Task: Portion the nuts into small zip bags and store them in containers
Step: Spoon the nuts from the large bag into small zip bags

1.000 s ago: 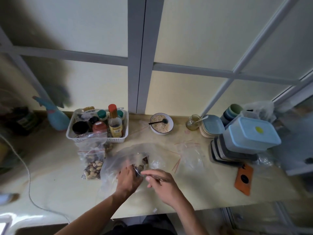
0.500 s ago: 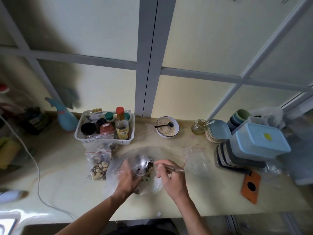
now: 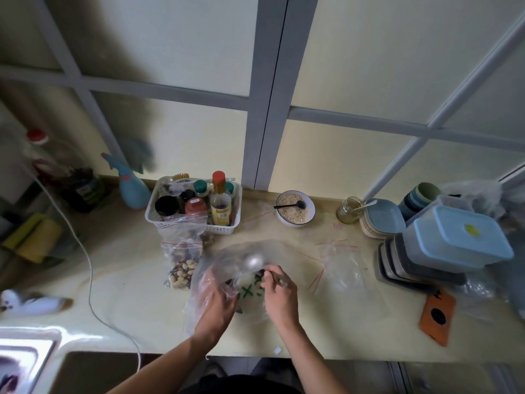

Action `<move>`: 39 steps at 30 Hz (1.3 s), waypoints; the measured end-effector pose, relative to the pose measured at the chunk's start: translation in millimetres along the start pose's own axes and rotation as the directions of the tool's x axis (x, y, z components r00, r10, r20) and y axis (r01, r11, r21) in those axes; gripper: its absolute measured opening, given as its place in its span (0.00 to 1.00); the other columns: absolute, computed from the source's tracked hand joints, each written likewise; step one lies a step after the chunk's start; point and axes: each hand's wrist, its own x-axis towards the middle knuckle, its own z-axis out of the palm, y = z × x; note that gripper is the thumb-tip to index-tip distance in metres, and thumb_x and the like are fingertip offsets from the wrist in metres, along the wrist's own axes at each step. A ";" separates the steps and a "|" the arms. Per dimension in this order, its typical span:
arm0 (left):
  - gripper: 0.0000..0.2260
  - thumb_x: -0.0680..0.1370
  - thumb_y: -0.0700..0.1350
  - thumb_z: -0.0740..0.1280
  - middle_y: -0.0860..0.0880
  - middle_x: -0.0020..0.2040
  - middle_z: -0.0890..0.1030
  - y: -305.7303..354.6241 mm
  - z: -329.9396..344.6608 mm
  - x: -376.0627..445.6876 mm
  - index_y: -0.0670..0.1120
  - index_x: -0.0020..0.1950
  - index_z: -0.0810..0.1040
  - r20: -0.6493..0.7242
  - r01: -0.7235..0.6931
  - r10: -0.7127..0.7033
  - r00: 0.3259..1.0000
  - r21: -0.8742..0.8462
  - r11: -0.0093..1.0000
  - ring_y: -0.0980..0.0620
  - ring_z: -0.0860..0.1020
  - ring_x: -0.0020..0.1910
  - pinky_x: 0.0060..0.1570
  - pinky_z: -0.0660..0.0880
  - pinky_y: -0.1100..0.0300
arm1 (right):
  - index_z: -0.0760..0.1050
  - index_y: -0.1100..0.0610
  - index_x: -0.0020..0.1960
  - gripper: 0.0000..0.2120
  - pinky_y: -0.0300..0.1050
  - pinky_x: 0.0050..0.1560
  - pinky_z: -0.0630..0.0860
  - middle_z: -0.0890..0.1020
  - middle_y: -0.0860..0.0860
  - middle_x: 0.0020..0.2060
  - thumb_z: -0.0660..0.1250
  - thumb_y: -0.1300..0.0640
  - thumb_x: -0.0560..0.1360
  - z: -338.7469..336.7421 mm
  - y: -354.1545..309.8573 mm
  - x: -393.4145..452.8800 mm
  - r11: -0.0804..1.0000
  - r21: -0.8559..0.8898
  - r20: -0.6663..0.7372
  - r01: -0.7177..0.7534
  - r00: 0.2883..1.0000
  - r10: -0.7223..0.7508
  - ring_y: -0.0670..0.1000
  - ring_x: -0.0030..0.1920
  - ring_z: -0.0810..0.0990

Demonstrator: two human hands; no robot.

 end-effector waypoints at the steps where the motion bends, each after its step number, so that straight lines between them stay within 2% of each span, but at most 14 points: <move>1: 0.23 0.81 0.52 0.65 0.51 0.46 0.82 -3.9 1.3 -0.6 0.54 0.70 0.57 0.006 -0.015 0.015 1.000 0.007 1.000 0.55 0.81 0.43 0.47 0.80 0.53 | 0.78 0.48 0.50 0.08 0.45 0.42 0.80 0.84 0.46 0.41 0.62 0.57 0.81 4.2 -1.6 1.2 0.999 -0.026 0.006 0.029 1.000 -0.029 0.45 0.41 0.83; 4: 0.17 0.82 0.51 0.63 0.51 0.52 0.79 -10.9 -1.6 -4.5 0.46 0.66 0.62 0.084 0.061 -0.071 0.994 0.116 0.991 0.54 0.78 0.48 0.54 0.77 0.57 | 0.77 0.53 0.47 0.11 0.48 0.41 0.77 0.83 0.51 0.41 0.57 0.55 0.81 16.3 -4.6 3.6 0.970 -0.162 0.055 0.181 0.983 -0.174 0.53 0.40 0.81; 8: 0.30 0.79 0.59 0.62 0.47 0.64 0.77 -20.9 -1.9 -7.0 0.44 0.75 0.60 0.039 0.061 -0.069 0.997 0.168 0.984 0.49 0.76 0.59 0.60 0.75 0.54 | 0.79 0.55 0.52 0.16 0.48 0.48 0.76 0.84 0.56 0.48 0.53 0.52 0.82 26.6 -18.0 2.9 0.850 -0.387 0.291 0.358 0.922 -0.256 0.58 0.48 0.82; 11: 0.28 0.78 0.59 0.65 0.50 0.54 0.81 -29.1 -0.1 -5.2 0.42 0.71 0.68 0.013 0.030 -0.034 0.999 0.227 0.974 0.53 0.79 0.49 0.49 0.77 0.58 | 0.81 0.59 0.49 0.17 0.50 0.50 0.79 0.85 0.59 0.45 0.54 0.55 0.81 34.6 -26.0 4.6 0.876 -0.304 0.337 0.374 0.903 -0.268 0.59 0.47 0.83; 13: 0.22 0.78 0.56 0.67 0.51 0.45 0.82 -39.9 2.9 -1.3 0.42 0.65 0.73 -0.047 0.003 0.008 0.999 0.235 0.972 0.56 0.78 0.41 0.44 0.76 0.61 | 0.81 0.60 0.39 0.19 0.48 0.46 0.79 0.85 0.56 0.37 0.55 0.54 0.78 42.7 -24.6 5.5 0.940 -0.197 0.259 0.279 0.940 -0.224 0.57 0.40 0.83; 15: 0.23 0.81 0.63 0.57 0.55 0.49 0.82 -39.2 3.3 -1.9 0.48 0.67 0.72 0.027 0.009 -0.014 1.000 0.173 0.985 0.59 0.79 0.46 0.57 0.76 0.56 | 0.80 0.56 0.34 0.17 0.45 0.44 0.79 0.85 0.52 0.32 0.60 0.57 0.78 48.7 -22.2 6.5 0.997 -0.076 0.208 -0.006 0.978 0.022 0.53 0.38 0.84; 17: 0.24 0.81 0.63 0.55 0.55 0.57 0.80 -34.7 0.2 -5.8 0.49 0.69 0.70 0.072 0.027 -0.035 0.997 0.109 0.994 0.56 0.78 0.55 0.65 0.72 0.54 | 0.84 0.58 0.36 0.17 0.42 0.43 0.80 0.86 0.50 0.32 0.63 0.57 0.79 51.8 -20.1 8.6 0.933 0.074 0.181 -0.352 0.925 0.335 0.52 0.39 0.86; 19: 0.24 0.82 0.50 0.64 0.44 0.68 0.73 -22.9 -4.2 -11.7 0.41 0.74 0.64 0.103 0.063 -0.074 0.992 0.111 0.992 0.45 0.73 0.67 0.67 0.67 0.56 | 0.85 0.62 0.40 0.14 0.43 0.37 0.80 0.87 0.56 0.34 0.65 0.57 0.79 55.2 -13.3 9.7 0.775 0.331 0.173 -0.538 0.842 0.511 0.54 0.37 0.86; 21: 0.30 0.80 0.45 0.67 0.39 0.73 0.68 -20.8 -3.4 -11.9 0.38 0.78 0.57 0.111 0.090 -0.100 0.989 0.096 0.991 0.41 0.68 0.71 0.68 0.65 0.55 | 0.83 0.68 0.46 0.11 0.42 0.33 0.78 0.86 0.63 0.37 0.68 0.61 0.78 54.0 -14.2 9.0 0.563 0.586 0.229 -0.582 0.786 0.574 0.55 0.34 0.83; 23: 0.34 0.79 0.48 0.67 0.42 0.65 0.74 -24.9 -2.4 -12.1 0.40 0.79 0.54 0.106 0.075 -0.085 0.991 0.096 0.993 0.44 0.74 0.64 0.61 0.68 0.57 | 0.80 0.70 0.49 0.09 0.41 0.35 0.79 0.84 0.63 0.37 0.69 0.63 0.79 50.6 -16.0 6.5 0.402 0.701 0.308 -0.589 0.758 0.574 0.54 0.34 0.82; 25: 0.36 0.76 0.54 0.66 0.52 0.51 0.76 -27.5 -3.4 -9.8 0.48 0.77 0.50 0.071 0.030 -0.036 0.997 0.087 0.996 0.52 0.75 0.49 0.50 0.70 0.61 | 0.79 0.68 0.50 0.07 0.41 0.37 0.80 0.84 0.62 0.39 0.69 0.62 0.79 46.8 -16.1 3.9 0.299 0.744 0.368 -0.598 0.739 0.564 0.54 0.37 0.84; 28: 0.39 0.73 0.56 0.68 0.54 0.49 0.77 -26.4 -4.1 -6.2 0.52 0.77 0.50 0.008 -0.034 0.034 0.999 0.024 0.999 0.56 0.75 0.45 0.48 0.74 0.59 | 0.79 0.67 0.52 0.06 0.40 0.36 0.81 0.85 0.60 0.40 0.68 0.63 0.80 39.2 -14.1 3.3 0.230 0.767 0.391 -0.599 0.720 0.573 0.55 0.40 0.84; 33: 0.41 0.74 0.59 0.68 0.53 0.49 0.78 -28.3 -1.8 -2.6 0.54 0.80 0.48 0.030 -0.057 0.057 0.998 -0.009 0.998 0.56 0.77 0.44 0.48 0.74 0.58 | 0.81 0.66 0.52 0.08 0.41 0.36 0.78 0.85 0.60 0.38 0.65 0.62 0.82 14.9 -17.7 4.6 0.367 0.749 0.318 -0.552 0.785 0.531 0.56 0.40 0.84; 39: 0.38 0.74 0.47 0.74 0.46 0.59 0.78 -16.1 5.5 12.1 0.44 0.77 0.57 0.065 -0.009 0.004 0.998 0.076 0.997 0.49 0.77 0.55 0.53 0.71 0.60 | 0.82 0.64 0.51 0.12 0.44 0.36 0.73 0.84 0.60 0.36 0.61 0.59 0.83 -19.6 -27.2 0.3 0.638 0.632 0.120 -0.439 0.870 0.479 0.55 0.34 0.81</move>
